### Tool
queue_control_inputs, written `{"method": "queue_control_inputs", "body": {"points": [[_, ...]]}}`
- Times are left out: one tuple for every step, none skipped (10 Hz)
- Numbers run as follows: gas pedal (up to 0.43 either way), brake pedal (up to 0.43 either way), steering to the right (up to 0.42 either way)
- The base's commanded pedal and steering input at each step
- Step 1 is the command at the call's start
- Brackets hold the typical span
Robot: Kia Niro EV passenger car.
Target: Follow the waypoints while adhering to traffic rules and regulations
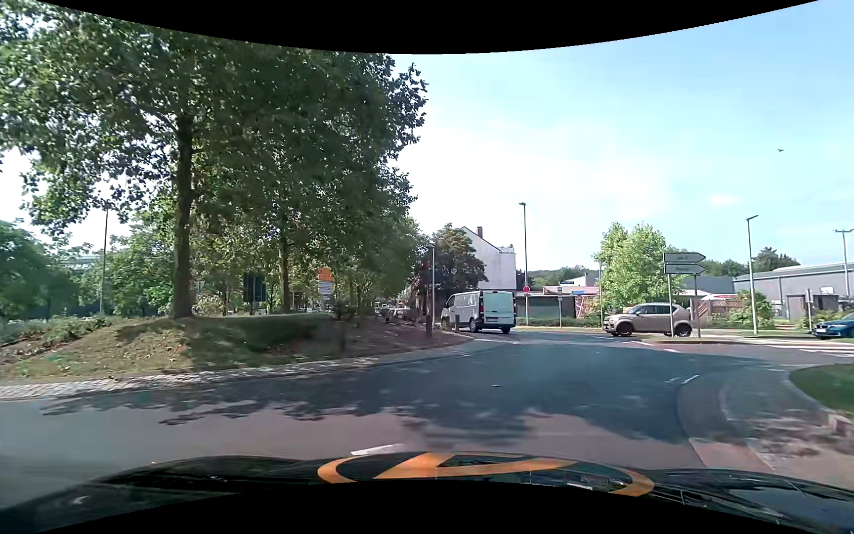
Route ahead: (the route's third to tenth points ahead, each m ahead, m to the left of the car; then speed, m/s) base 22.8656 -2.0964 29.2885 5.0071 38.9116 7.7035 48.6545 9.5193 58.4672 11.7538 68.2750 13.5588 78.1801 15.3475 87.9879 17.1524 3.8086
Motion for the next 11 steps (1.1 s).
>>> {"method": "queue_control_inputs", "body": {"points": [[0.098,0.000,0.092],[0.079,0.000,0.113],[0.067,0.000,0.131],[0.067,0.000,0.145],[0.067,0.000,0.162],[0.079,0.000,0.173],[0.087,0.000,0.185],[0.087,0.000,0.195],[0.098,0.000,0.211],[0.098,0.000,0.219],[0.098,0.000,0.225]]}}
